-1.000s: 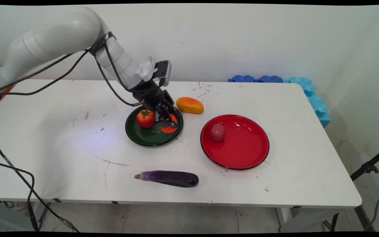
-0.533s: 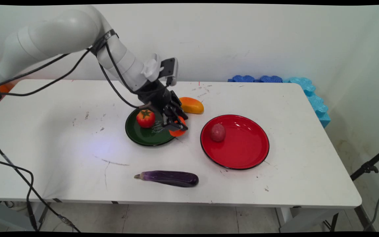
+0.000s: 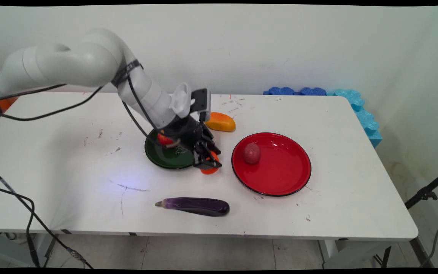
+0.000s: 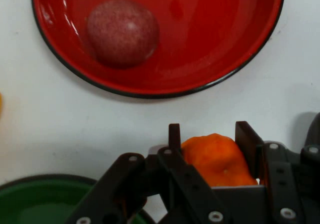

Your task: Place the picked object on the table

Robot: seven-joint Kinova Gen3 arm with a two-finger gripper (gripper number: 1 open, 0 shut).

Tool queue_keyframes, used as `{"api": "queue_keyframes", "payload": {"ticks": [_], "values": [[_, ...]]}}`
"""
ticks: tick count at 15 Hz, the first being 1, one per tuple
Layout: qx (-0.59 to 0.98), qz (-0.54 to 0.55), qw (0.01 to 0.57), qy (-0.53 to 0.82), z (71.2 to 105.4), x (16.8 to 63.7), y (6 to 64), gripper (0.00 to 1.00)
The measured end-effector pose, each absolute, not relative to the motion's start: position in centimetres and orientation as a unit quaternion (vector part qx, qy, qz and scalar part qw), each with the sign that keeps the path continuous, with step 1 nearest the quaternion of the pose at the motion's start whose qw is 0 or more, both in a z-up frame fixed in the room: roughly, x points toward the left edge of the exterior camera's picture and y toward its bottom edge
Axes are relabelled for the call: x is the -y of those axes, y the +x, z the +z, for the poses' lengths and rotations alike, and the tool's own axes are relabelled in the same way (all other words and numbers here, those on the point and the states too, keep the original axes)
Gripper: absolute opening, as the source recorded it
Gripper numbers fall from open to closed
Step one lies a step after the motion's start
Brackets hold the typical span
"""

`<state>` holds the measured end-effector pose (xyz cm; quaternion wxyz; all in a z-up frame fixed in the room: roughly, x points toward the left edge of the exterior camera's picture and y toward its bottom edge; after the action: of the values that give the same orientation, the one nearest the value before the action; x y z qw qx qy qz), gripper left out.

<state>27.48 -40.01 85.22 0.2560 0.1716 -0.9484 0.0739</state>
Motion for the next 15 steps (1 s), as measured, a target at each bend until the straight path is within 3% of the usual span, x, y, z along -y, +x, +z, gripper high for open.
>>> {"api": "queue_keyframes", "payload": {"ticks": [13, 14, 15], "values": [[0.950, 0.078, 0.244, 0.177, 80.6, 38.1, 27.8, 0.00], [0.950, 0.079, 0.247, 0.176, 80.5, 38.0, 27.7, 1.00], [0.949, 0.080, 0.250, 0.174, 80.5, 38.0, 27.7, 1.00]]}}
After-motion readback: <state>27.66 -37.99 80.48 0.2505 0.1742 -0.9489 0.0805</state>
